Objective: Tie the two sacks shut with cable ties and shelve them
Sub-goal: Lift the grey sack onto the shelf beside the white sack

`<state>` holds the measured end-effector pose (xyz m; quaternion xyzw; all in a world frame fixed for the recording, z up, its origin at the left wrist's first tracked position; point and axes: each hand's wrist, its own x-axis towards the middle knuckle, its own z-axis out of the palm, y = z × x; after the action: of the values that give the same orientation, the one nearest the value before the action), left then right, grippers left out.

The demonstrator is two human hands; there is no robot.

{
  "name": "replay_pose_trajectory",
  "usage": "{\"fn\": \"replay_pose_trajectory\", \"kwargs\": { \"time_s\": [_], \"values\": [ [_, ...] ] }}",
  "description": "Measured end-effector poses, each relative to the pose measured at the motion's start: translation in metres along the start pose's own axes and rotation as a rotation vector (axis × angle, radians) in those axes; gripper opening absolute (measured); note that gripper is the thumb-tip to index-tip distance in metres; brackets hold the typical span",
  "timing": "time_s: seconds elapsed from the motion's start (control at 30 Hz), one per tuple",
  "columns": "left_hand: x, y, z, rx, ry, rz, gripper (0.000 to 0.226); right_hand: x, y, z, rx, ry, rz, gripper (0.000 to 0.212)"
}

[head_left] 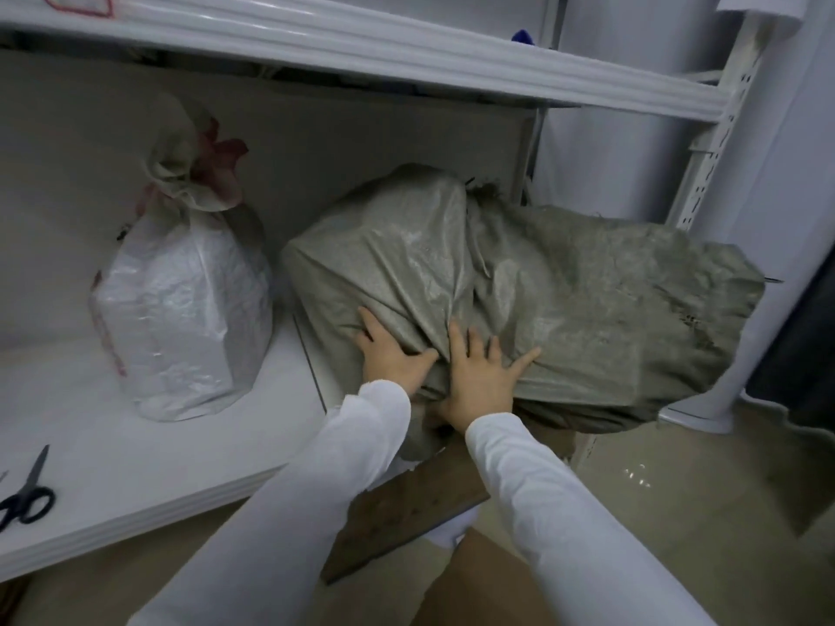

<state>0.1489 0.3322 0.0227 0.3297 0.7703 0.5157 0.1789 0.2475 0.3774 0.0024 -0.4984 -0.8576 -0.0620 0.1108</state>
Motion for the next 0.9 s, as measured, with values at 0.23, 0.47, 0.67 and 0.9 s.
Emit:
{"fn": "replay_pose_trajectory", "kwargs": {
  "time_s": [0.23, 0.47, 0.67, 0.9],
  "values": [
    [0.008, -0.042, -0.005, 0.658, -0.153, 0.262, 0.136, 0.04, -0.013, 0.013, 0.088, 0.135, 0.119, 0.105],
    [0.031, -0.028, 0.002, 0.862, -0.115, 0.342, 0.096, 0.058, -0.009, 0.009, 0.109, 0.117, 0.16, 0.101],
    [0.014, -0.045, 0.025, 0.852, -0.068, 0.417, 0.104, 0.063, -0.013, 0.007, 0.182, 0.116, 0.22, 0.093],
    [0.036, -0.042, 0.024, 1.155, -0.056, 0.51, 0.125, 0.066, -0.002, -0.002, 0.452, 0.049, 0.252, 0.106]
  ]
}}
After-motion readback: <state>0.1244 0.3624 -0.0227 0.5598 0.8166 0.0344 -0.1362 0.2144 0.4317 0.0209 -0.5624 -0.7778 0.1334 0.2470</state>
